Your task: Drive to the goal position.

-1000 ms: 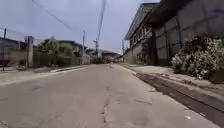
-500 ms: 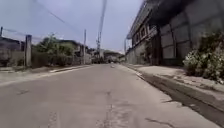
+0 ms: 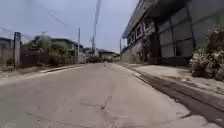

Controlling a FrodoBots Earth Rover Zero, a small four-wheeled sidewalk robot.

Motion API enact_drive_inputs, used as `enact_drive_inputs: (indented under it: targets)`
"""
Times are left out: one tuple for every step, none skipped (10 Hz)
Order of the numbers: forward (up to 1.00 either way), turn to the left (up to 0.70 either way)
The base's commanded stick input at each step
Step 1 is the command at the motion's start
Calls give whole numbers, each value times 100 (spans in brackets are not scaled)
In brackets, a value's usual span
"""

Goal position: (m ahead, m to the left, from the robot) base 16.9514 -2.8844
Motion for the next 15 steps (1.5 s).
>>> enact_drive_inputs:
  targets:
    - [100,-10]
    - [100,-3]
    - [100,-1]
    - [100,0]
    - [100,0]
    - [100,0]
    - [100,0]
    - [100,0]
    - [100,0]
    - [100,0]
    - [100,0]
    - [100,-2]
    - [100,-5]
    - [100,0]
    - [100,0]
